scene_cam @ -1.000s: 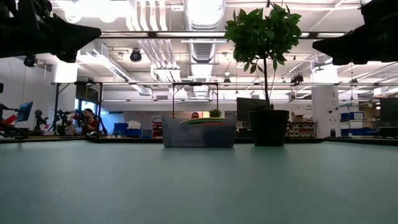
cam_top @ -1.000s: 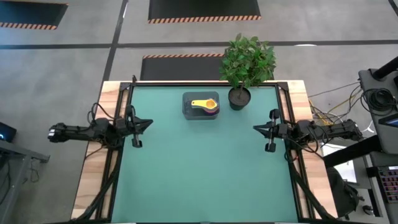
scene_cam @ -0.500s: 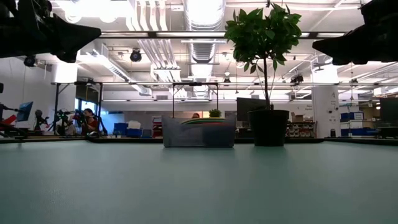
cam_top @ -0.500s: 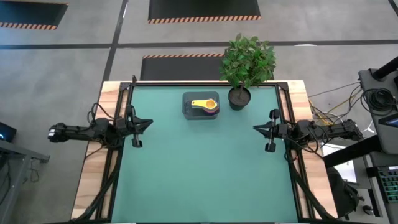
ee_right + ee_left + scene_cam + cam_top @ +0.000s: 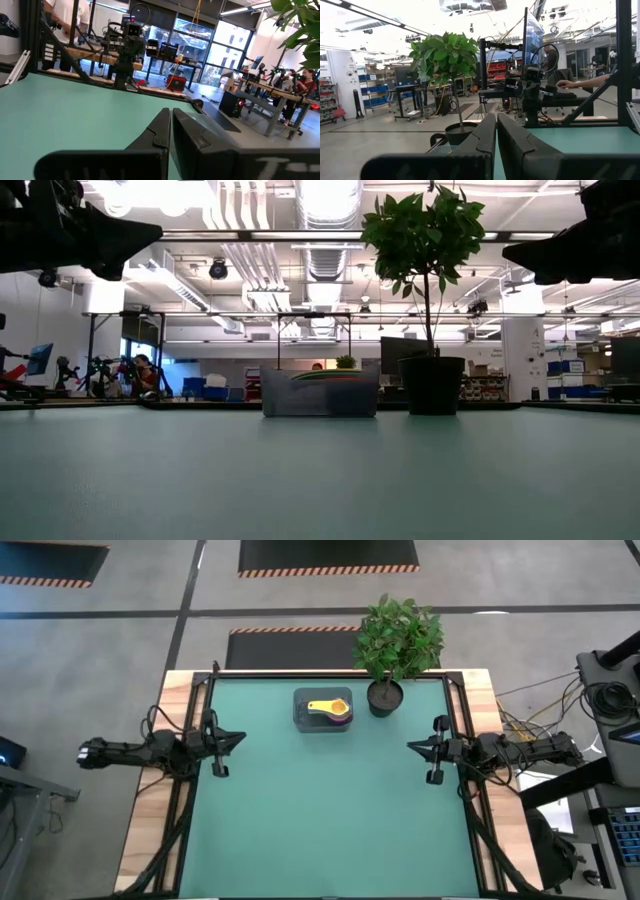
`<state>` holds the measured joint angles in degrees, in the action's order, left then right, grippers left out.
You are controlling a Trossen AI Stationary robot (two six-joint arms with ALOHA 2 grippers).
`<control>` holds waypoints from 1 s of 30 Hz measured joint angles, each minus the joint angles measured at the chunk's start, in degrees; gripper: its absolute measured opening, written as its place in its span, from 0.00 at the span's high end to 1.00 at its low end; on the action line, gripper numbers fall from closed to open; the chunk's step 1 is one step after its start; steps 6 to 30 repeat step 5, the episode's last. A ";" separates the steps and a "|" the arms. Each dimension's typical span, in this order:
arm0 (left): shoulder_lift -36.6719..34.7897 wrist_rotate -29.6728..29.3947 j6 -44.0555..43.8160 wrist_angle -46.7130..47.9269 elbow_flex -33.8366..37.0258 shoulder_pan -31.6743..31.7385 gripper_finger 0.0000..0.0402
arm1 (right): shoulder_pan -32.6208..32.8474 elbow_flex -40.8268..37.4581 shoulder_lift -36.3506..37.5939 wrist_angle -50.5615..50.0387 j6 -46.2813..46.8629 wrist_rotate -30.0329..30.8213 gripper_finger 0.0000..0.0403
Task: Nest measuring cups in basket
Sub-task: Return to Home Position
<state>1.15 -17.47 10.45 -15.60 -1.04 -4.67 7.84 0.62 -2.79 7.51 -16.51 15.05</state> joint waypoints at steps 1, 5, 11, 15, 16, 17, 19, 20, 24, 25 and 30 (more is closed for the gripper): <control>0.00 -0.01 0.01 -0.02 0.00 0.00 1.00 | 0.00 0.00 0.00 0.02 0.00 0.00 0.98; 0.00 -0.01 0.01 0.01 0.00 0.00 1.00 | 0.02 0.00 0.00 0.00 0.00 0.00 0.98; 0.00 -0.01 0.01 0.01 0.00 0.00 1.00 | 0.02 0.00 0.00 0.00 0.00 0.00 0.98; 0.00 -0.01 0.01 0.01 0.00 0.00 1.00 | 0.02 0.00 0.00 0.00 0.00 0.00 0.98; 0.00 -0.01 0.01 0.01 0.00 0.00 1.00 | 0.02 0.00 0.00 0.00 0.00 0.00 0.98; 0.00 -0.01 0.01 0.01 0.00 0.00 1.00 | 0.02 0.00 0.00 0.00 0.00 0.00 0.98; 0.00 -0.01 0.01 0.01 0.00 0.00 1.00 | 0.02 0.00 0.00 0.00 0.00 0.00 0.98; 0.00 -0.01 0.01 0.01 0.00 0.00 1.00 | 0.02 0.00 0.00 0.00 0.00 0.00 0.98; 0.00 -0.01 0.01 0.01 0.00 0.00 1.00 | 0.02 0.00 0.00 0.00 0.00 0.00 0.98; 0.00 -0.01 0.01 0.01 0.00 0.00 1.00 | 0.02 0.00 0.00 0.00 0.00 0.00 0.98; 0.00 -0.01 0.01 0.01 0.00 0.00 1.00 | 0.02 0.00 0.00 0.00 0.00 0.00 0.98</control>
